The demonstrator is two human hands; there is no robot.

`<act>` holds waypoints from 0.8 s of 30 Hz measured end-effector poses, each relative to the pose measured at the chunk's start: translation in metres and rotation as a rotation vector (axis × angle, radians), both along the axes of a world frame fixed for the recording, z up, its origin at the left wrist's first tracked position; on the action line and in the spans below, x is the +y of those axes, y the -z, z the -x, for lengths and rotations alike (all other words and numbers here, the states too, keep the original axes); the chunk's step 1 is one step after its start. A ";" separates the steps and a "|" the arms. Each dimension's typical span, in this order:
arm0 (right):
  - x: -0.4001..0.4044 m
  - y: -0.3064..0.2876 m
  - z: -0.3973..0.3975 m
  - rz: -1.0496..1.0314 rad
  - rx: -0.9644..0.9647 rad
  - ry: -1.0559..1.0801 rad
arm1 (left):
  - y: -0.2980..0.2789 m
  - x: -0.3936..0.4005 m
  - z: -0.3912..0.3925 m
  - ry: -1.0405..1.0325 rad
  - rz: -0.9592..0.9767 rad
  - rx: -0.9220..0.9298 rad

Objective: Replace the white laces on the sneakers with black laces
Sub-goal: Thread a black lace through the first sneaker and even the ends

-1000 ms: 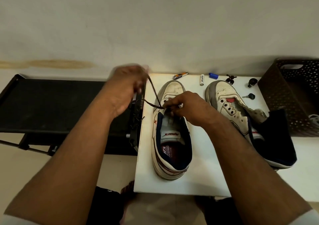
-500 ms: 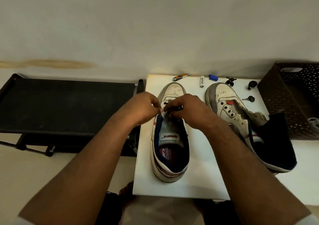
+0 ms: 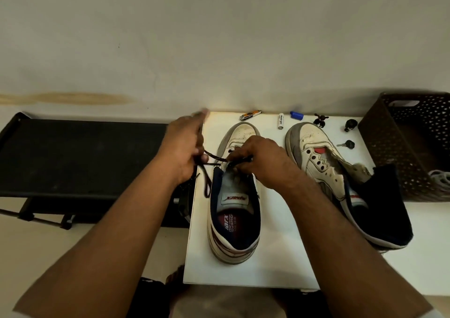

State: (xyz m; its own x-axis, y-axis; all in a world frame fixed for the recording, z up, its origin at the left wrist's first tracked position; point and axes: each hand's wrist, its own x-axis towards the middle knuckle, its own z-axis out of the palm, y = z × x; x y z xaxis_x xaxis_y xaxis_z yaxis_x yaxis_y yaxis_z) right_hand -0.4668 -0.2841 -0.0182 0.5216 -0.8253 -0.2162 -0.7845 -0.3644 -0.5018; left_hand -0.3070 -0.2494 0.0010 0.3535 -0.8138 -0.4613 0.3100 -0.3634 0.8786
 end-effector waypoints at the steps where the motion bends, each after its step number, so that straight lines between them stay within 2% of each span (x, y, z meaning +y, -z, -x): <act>1: 0.000 -0.001 0.000 0.033 0.013 -0.022 | 0.004 0.000 0.002 0.125 -0.011 -0.323; 2: 0.001 -0.002 0.000 0.068 0.038 -0.041 | 0.010 -0.002 0.003 0.244 0.013 -0.593; 3: 0.002 -0.003 0.000 0.101 0.064 -0.058 | 0.014 -0.003 0.004 0.351 0.029 -0.760; 5: 0.004 -0.003 0.001 0.148 0.062 -0.078 | 0.015 -0.001 0.004 0.528 0.019 -0.885; 9: 0.004 0.001 0.003 0.175 -0.250 0.075 | 0.009 0.002 -0.003 0.753 -0.048 -0.879; 13: -0.001 0.005 0.005 0.281 -0.432 0.341 | 0.008 0.005 -0.004 0.794 -0.062 -0.851; 18: -0.002 0.000 0.010 0.391 -0.411 0.457 | 0.014 0.006 -0.005 0.758 -0.056 -0.907; 20: -0.004 -0.004 0.013 0.234 -0.412 0.398 | 0.016 0.005 -0.006 0.716 -0.037 -0.899; 24: 0.003 -0.004 0.008 -0.159 -0.219 0.151 | 0.012 0.004 -0.006 0.717 -0.035 -0.872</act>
State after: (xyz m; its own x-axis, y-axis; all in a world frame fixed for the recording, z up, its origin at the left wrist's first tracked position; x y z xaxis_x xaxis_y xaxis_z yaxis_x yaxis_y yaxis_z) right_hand -0.4747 -0.2814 -0.0140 0.4438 -0.8620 -0.2451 -0.6907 -0.1547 -0.7064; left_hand -0.3015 -0.2458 -0.0109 0.0228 -0.9498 -0.3119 -0.6944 -0.2395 0.6785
